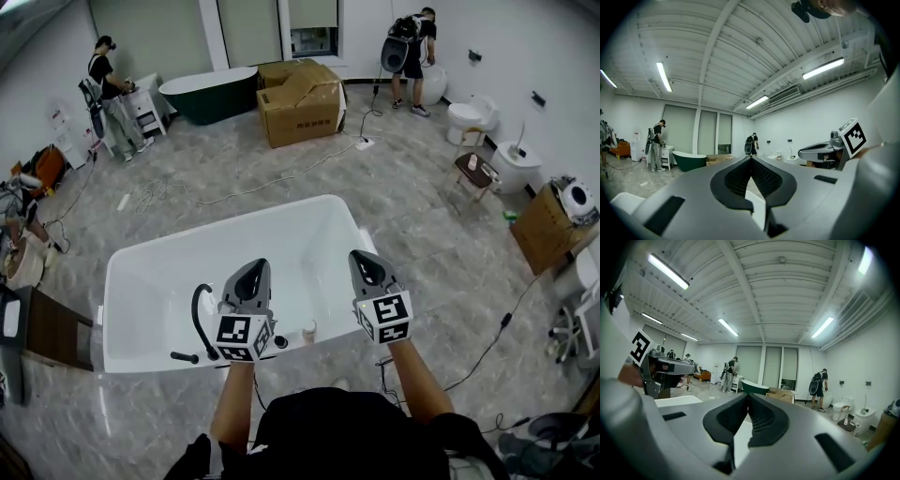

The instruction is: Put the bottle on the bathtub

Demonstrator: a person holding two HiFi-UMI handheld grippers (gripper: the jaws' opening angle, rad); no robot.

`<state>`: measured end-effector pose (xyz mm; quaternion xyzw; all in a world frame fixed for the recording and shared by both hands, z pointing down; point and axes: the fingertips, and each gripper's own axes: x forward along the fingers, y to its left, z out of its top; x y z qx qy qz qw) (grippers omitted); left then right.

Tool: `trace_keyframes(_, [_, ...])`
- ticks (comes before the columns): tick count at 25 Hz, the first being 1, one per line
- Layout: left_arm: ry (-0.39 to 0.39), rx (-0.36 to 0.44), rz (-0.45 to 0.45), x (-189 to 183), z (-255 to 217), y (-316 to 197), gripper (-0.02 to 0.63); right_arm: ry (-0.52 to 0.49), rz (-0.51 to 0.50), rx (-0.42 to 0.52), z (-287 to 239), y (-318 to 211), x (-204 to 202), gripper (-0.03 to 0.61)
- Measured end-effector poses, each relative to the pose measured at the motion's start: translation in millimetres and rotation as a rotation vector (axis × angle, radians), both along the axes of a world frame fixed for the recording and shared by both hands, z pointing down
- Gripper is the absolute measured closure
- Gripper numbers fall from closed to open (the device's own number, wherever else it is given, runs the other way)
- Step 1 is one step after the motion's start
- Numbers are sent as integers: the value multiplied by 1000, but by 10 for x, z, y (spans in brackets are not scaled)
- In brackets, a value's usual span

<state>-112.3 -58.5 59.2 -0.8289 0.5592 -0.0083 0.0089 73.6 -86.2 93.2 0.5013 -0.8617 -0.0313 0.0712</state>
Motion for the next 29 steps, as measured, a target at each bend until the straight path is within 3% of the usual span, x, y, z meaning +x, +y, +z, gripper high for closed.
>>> trace_keyframes(18, [50,-34,30,102,69,50,600,-18,-1,-10,60,34,-48,555])
trace_keyframes(29, [2,-21,36,251,108,122,600,-20,-1,-4,85,82,-17,555])
